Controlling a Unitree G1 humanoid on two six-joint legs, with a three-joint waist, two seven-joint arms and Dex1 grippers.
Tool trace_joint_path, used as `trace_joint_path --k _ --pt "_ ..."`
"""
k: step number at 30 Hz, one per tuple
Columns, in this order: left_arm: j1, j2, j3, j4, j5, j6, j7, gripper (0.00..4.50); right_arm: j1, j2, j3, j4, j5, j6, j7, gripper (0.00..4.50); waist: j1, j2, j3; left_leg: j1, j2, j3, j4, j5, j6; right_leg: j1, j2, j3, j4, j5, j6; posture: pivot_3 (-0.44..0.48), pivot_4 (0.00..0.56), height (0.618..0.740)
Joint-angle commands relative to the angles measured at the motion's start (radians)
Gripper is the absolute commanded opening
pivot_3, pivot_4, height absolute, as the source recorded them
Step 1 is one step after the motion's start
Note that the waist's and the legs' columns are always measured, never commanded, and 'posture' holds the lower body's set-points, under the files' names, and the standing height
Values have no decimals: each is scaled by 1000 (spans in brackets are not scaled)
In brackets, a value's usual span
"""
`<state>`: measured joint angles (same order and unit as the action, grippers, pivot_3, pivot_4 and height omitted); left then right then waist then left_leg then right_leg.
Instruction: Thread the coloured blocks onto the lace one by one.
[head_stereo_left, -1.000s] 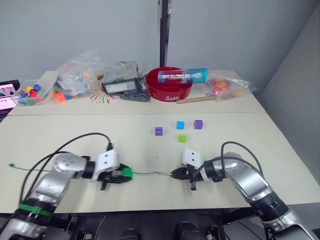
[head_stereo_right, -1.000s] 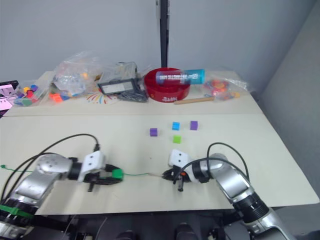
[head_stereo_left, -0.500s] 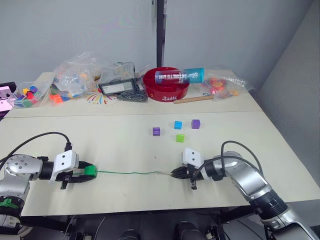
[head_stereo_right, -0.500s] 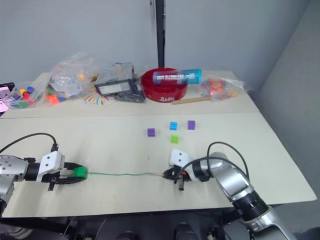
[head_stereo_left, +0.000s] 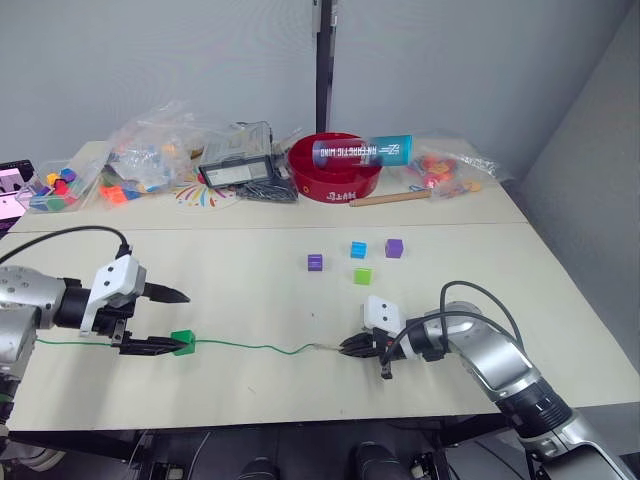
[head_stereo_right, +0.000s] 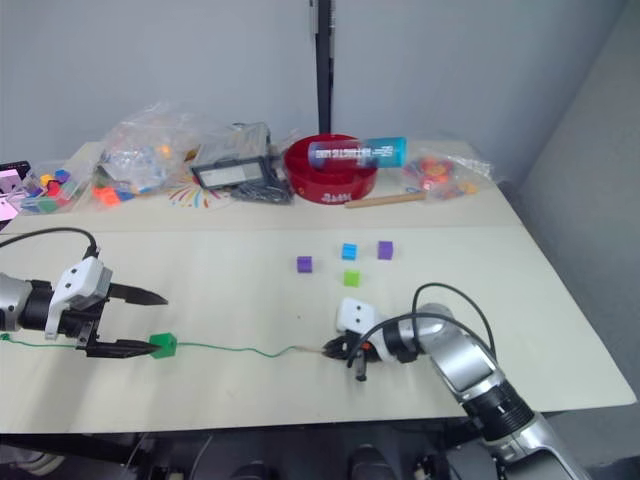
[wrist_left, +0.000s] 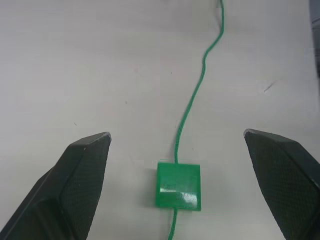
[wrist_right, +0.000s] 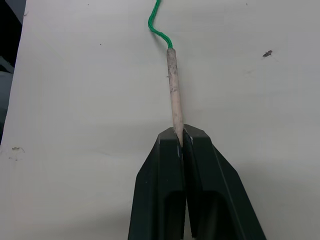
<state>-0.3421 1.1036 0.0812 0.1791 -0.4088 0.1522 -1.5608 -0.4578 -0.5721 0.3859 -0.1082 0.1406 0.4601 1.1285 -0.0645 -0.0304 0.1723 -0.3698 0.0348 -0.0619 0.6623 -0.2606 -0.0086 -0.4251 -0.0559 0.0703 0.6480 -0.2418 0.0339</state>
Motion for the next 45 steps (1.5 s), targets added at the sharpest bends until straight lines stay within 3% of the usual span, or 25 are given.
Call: trace_joint_path --k 1,7,16,23,27,37,45 --pt "2 -45 -22 -146 -40 80 44 4488 -15 14 4 -27 6 0 -3 0 1 0 0 0 0 0 0 0 0 0 0 0 0 0 0 0 150 731" --pt "1 -236 -132 -247 5 117 178 4488 -34 41 17 -58 -3 37 -28 0 6 0 0 0 0 0 0 0 0 0 0 0 0 0 0 0 150 731" --pt "-38 -449 -258 -132 130 25 300 4488 -34 41 18 -105 5 82 -61 0 20 0 0 0 -1 0 0 0 0 0 -1 0 0 0 0 0 150 731" --pt "-63 -485 -274 -117 133 20 289 4488 -34 34 18 -126 7 101 -73 0 21 0 0 0 -1 -1 0 0 0 1 -1 0 0 0 0 0 150 731" --pt "-74 -493 -279 -109 130 25 285 3383 -35 31 16 -127 9 103 -74 0 20 0 0 0 -1 -1 0 0 0 1 -1 0 0 0 0 0 150 731" --pt "-88 -510 -293 -93 136 26 281 33 -38 36 21 -129 10 107 -76 0 21 0 0 0 -1 -1 0 0 0 1 -1 0 0 0 0 0 150 731" --pt "-85 -515 -300 -83 140 17 276 33 -34 33 21 -139 15 113 -81 0 21 0 0 0 -1 -1 0 0 0 1 -1 0 0 0 0 0 150 731"
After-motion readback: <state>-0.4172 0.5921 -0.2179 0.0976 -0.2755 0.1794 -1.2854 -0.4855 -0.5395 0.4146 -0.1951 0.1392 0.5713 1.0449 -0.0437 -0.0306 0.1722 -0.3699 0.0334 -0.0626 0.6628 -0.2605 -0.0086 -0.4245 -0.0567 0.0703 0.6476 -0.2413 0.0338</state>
